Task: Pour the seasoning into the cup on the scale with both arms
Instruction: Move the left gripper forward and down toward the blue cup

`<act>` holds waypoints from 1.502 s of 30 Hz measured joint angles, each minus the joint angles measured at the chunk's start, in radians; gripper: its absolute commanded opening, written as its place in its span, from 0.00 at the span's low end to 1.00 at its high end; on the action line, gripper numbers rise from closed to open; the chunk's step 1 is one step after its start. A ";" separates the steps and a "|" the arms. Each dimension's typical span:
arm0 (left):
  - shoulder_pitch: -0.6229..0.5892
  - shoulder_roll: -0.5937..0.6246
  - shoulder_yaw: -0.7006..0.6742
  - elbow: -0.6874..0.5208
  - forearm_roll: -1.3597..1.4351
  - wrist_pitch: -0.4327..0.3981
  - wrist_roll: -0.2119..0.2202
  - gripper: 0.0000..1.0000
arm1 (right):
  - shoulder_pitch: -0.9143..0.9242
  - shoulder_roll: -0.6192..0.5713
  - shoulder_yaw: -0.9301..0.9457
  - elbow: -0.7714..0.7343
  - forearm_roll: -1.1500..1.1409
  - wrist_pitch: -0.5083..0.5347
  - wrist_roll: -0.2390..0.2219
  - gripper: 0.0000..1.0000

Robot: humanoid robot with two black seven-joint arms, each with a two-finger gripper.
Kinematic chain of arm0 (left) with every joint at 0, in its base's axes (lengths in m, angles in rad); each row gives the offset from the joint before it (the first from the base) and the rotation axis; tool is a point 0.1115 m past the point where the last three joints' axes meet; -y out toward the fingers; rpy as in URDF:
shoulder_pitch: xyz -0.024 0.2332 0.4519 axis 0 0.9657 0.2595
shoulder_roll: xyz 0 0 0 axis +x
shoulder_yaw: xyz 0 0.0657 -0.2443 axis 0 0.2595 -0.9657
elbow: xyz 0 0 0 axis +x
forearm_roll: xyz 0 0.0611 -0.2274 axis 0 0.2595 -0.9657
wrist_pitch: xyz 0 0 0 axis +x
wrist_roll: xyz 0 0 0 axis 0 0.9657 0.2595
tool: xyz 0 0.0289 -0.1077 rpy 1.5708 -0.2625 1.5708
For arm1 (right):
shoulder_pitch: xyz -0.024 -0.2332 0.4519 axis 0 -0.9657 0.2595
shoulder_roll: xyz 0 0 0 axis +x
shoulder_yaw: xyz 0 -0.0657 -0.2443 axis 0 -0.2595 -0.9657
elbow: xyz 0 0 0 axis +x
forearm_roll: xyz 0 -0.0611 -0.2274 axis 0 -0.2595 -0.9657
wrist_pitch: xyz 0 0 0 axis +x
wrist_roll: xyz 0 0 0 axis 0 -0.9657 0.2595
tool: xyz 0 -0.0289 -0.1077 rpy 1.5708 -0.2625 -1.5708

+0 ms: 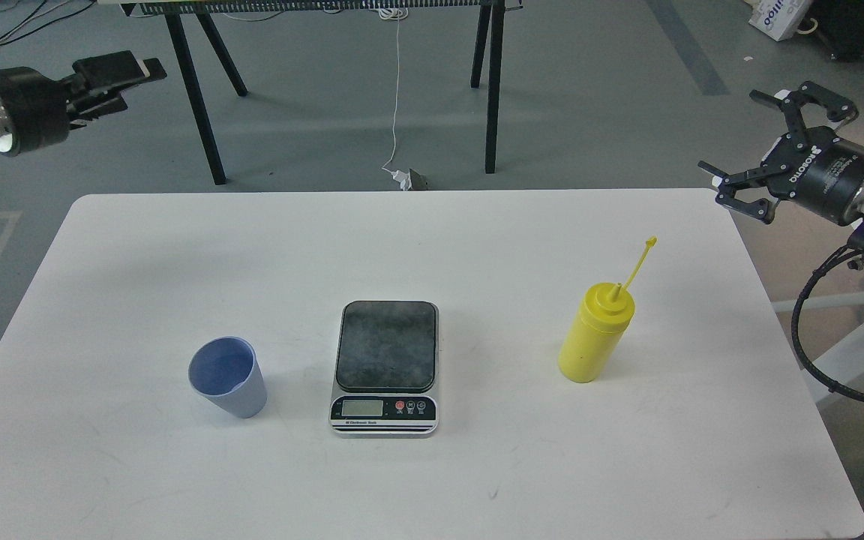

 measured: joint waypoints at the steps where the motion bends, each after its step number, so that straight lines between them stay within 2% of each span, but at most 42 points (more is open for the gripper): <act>1: 0.000 0.012 0.000 -0.041 0.104 0.000 0.000 1.00 | 0.000 0.005 0.005 0.000 0.000 0.000 0.000 0.99; 7: 0.006 0.081 0.033 -0.230 0.249 0.000 0.000 1.00 | 0.000 0.009 0.020 -0.003 -0.001 0.000 0.000 0.99; 11: 0.006 0.108 0.065 -0.292 0.261 0.000 0.000 1.00 | 0.000 0.013 0.021 -0.003 -0.001 0.000 0.000 0.99; 25: 0.011 0.131 0.160 -0.347 0.283 0.000 0.001 1.00 | -0.001 0.077 0.017 0.000 -0.001 0.000 0.000 0.99; 37: 0.018 0.138 0.282 -0.389 0.452 0.000 0.001 1.00 | -0.027 0.094 0.032 -0.002 -0.002 0.000 0.000 0.99; 45: 0.017 0.159 0.297 -0.419 0.455 0.000 0.001 1.00 | -0.033 0.103 0.037 -0.003 -0.001 0.000 0.000 0.99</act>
